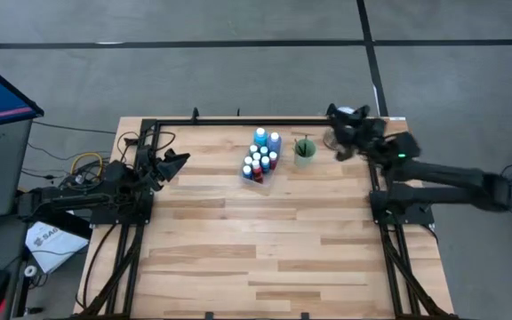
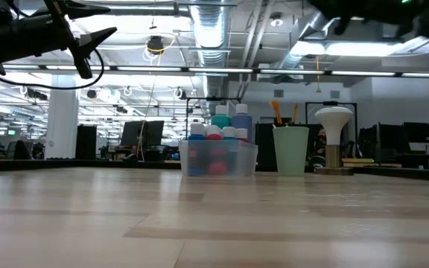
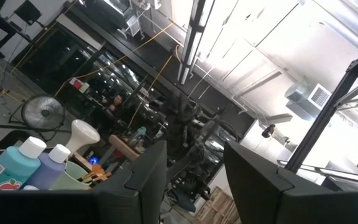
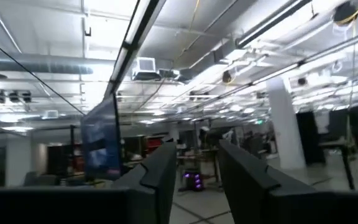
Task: Pick & Place Paint Supplies
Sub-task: Return to Home Position
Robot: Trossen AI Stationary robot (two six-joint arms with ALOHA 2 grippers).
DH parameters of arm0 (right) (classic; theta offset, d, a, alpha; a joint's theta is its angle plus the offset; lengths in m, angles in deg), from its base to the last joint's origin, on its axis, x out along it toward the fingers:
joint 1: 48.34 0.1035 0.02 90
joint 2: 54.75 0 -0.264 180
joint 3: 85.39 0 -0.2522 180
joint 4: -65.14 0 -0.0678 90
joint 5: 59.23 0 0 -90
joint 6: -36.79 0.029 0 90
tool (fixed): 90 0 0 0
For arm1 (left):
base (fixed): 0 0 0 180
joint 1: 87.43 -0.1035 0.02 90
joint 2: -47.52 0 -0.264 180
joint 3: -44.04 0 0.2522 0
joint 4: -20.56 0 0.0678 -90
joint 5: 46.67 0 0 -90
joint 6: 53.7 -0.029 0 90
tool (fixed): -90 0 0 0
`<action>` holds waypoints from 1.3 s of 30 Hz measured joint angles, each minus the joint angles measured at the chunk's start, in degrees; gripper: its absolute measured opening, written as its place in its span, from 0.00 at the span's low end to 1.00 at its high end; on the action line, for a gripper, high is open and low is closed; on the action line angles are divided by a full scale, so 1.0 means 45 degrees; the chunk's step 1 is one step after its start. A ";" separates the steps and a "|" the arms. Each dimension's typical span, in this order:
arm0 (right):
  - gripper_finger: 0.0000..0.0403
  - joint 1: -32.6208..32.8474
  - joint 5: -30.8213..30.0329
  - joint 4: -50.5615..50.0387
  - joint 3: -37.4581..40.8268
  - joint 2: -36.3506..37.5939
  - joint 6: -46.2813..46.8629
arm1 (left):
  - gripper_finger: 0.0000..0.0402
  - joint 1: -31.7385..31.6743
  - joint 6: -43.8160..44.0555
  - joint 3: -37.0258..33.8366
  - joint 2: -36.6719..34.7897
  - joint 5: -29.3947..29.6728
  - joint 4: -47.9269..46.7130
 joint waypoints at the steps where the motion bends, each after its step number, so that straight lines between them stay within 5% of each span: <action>1: 0.28 -0.0131 0.0248 -0.0983 0.0000 0.0892 0.0235 | 0.38 0.0001 0.0000 0.0000 0.0000 0.0040 -0.0001; 7: 0.18 -0.0271 0.0303 -0.7560 -0.0006 0.6011 0.0356 | 0.38 0.0002 0.0005 0.0000 0.0000 0.0251 0.0001; 14: 0.02 -0.0275 -0.0302 -1.3238 0.0019 0.9372 -0.0113 | 0.38 0.0004 0.0005 0.0000 0.0000 0.0933 -0.0012; 19: 0.00 -0.0275 -0.0376 -1.2750 0.1605 1.0788 -0.0371 | 0.38 0.0001 0.0000 0.0000 0.0000 0.0963 -0.0027; 30: 0.00 -0.0098 0.0681 -0.8925 0.5262 1.0771 0.0701 | 0.38 -0.0001 0.0005 0.0000 0.0336 0.0971 -0.0052; 39: 0.00 0.0323 0.0682 -1.0967 0.5668 1.0778 0.1245 | 0.38 -0.0001 0.0005 0.0001 0.0825 0.0966 -0.0014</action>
